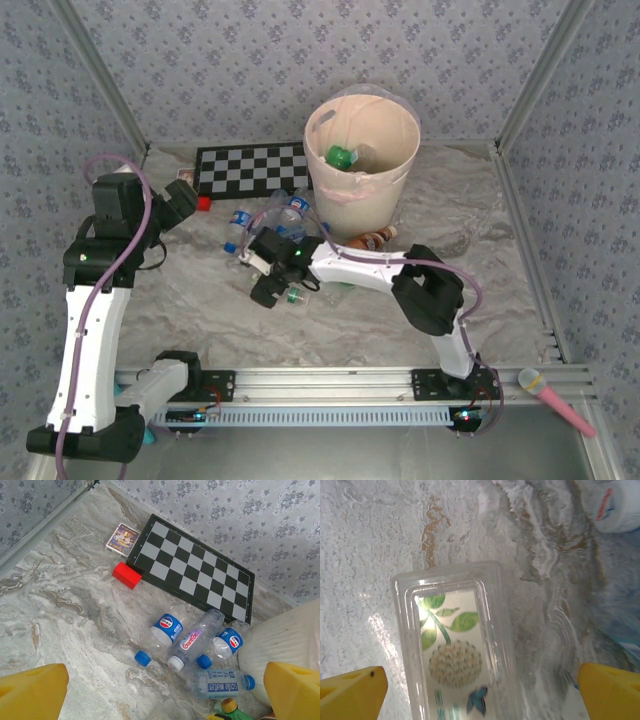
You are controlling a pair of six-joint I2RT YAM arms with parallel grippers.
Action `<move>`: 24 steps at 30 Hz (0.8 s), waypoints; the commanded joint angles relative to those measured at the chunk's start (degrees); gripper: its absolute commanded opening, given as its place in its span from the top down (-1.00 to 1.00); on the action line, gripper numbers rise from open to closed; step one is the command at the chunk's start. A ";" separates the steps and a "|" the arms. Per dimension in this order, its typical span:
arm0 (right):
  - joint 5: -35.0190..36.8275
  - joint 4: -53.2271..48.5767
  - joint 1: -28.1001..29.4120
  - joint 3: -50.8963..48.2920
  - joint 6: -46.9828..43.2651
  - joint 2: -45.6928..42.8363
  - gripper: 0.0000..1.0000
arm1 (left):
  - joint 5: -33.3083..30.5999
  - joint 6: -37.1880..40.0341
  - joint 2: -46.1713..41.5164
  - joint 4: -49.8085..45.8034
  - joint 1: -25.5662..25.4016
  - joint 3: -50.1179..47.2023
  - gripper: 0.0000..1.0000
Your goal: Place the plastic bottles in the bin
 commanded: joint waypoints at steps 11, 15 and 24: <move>-2.61 -1.16 -0.17 3.63 -1.82 6.20 -0.67 | -0.63 2.44 -1.34 -2.54 1.69 1.39 -0.99; -2.33 -1.08 -0.21 3.71 -1.82 5.42 -0.33 | -0.74 2.86 -1.60 -2.58 1.83 1.30 -1.00; -0.07 -2.52 -0.45 4.65 -0.03 -1.80 -0.20 | -0.25 2.73 -1.35 -1.68 2.00 0.93 -0.99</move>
